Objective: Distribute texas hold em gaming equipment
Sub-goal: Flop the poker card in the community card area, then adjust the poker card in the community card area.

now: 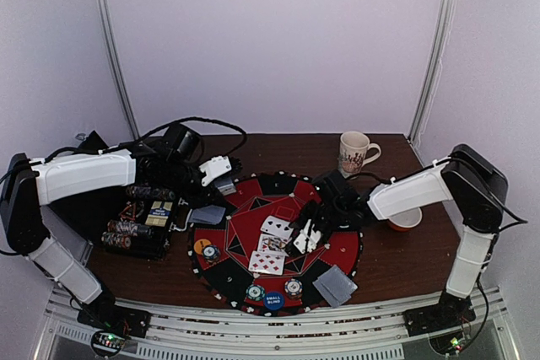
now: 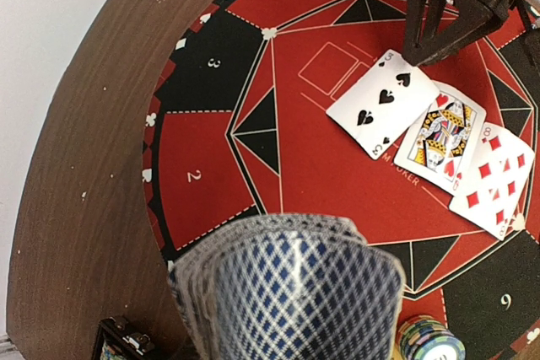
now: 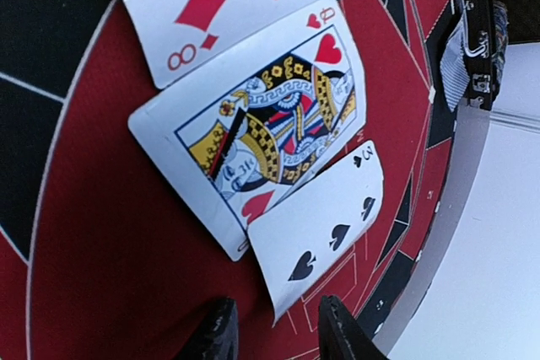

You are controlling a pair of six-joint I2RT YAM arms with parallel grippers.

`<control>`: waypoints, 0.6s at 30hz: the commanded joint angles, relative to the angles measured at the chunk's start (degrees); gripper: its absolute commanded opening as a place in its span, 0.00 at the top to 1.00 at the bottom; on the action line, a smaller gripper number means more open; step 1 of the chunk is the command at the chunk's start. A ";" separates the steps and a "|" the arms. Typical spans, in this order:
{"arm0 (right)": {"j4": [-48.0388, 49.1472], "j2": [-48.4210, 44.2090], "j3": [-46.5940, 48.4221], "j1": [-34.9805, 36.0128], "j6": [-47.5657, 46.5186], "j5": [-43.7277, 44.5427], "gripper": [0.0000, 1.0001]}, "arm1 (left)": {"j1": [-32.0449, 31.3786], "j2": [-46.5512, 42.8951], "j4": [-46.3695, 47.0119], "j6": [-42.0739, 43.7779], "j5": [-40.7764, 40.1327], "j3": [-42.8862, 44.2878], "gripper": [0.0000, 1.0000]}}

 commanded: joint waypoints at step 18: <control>-4.31 -13.08 -0.55 2.78 112.05 8.57 0.62 | 0.10 -0.29 1.82 -0.55 -0.52 0.75 0.67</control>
